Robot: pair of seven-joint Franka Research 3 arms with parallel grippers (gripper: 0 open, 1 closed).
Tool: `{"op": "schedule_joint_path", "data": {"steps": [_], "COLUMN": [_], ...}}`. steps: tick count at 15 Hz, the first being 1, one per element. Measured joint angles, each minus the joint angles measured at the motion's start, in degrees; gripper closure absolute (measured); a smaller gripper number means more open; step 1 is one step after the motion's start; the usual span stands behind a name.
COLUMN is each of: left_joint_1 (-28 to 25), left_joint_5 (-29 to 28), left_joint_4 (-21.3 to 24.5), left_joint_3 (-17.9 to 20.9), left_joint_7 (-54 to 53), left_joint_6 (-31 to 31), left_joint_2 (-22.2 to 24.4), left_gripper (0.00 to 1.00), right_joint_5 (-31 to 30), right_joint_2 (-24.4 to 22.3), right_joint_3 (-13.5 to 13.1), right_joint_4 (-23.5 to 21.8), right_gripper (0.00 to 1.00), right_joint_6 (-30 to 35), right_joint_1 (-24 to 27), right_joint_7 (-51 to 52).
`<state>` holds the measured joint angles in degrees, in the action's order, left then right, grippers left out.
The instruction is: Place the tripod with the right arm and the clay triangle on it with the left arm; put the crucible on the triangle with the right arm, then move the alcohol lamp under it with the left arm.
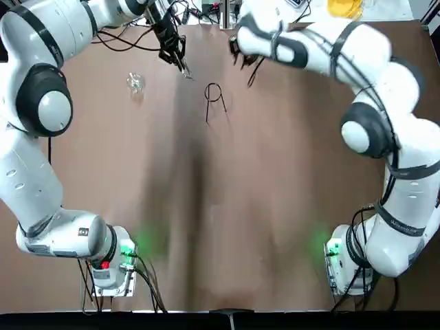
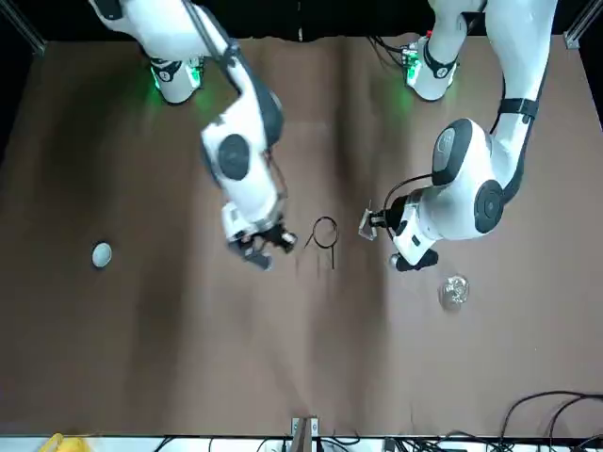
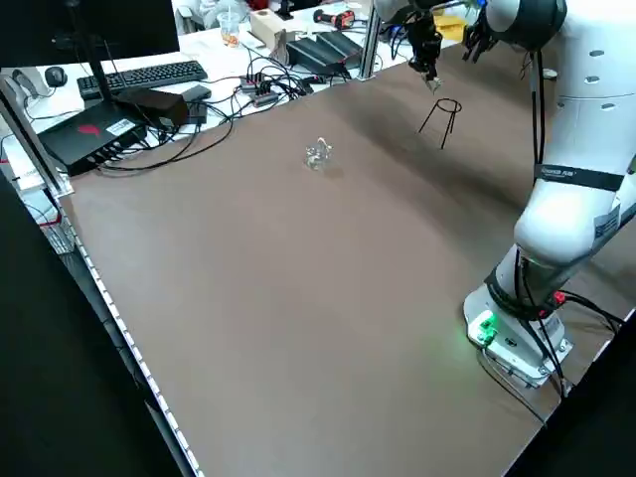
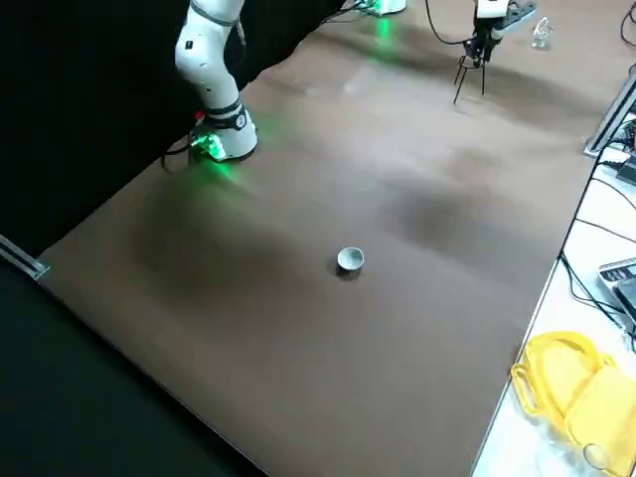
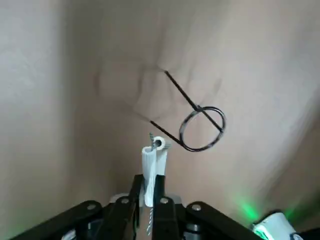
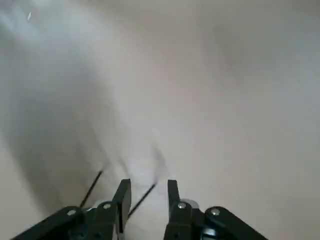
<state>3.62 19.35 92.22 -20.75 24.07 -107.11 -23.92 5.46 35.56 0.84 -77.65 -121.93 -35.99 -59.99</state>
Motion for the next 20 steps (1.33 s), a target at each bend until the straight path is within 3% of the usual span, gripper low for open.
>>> {"op": "schedule_joint_path", "data": {"steps": [2,7,10,15,20], "left_joint_1": [0.08,5.14,7.32,8.21,8.2], "left_joint_5": [2.83,4.11,4.12,4.11,4.1], "left_joint_4": [-0.24,0.05,0.24,0.6,1.74], "left_joint_3": [-1.73,-3.19,-3.17,-3.13,-3.07], "left_joint_7": [0.38,5.58,6.67,6.57,6.51], "left_joint_6": [-1.56,-10.58,-14.12,-14.93,-14.88], "left_joint_2": [0.05,-0.84,-3.08,-5.67,-5.73], "left_gripper": [0.89,0.89,0.89,0.89,0.89], "right_joint_5": [0.0,0.01,0.01,0.0,-0.03], "right_joint_2": [-3.78,-5.66,-6.0,-6.04,-2.52], "right_joint_3": [-0.1,-0.22,-0.38,-0.54,-0.47], "right_joint_4": [0.0,-0.55,-2.88,-4.85,-6.76], "right_gripper": [0.63,0.63,0.63,0.63,0.6], "right_joint_6": [7.71,14.69,14.96,14.57,11.4], "right_joint_1": [6.87,18.42,26.17,40.65,47.85], "right_joint_7": [7.55,22.45,36.54,63.03,72.89]}}
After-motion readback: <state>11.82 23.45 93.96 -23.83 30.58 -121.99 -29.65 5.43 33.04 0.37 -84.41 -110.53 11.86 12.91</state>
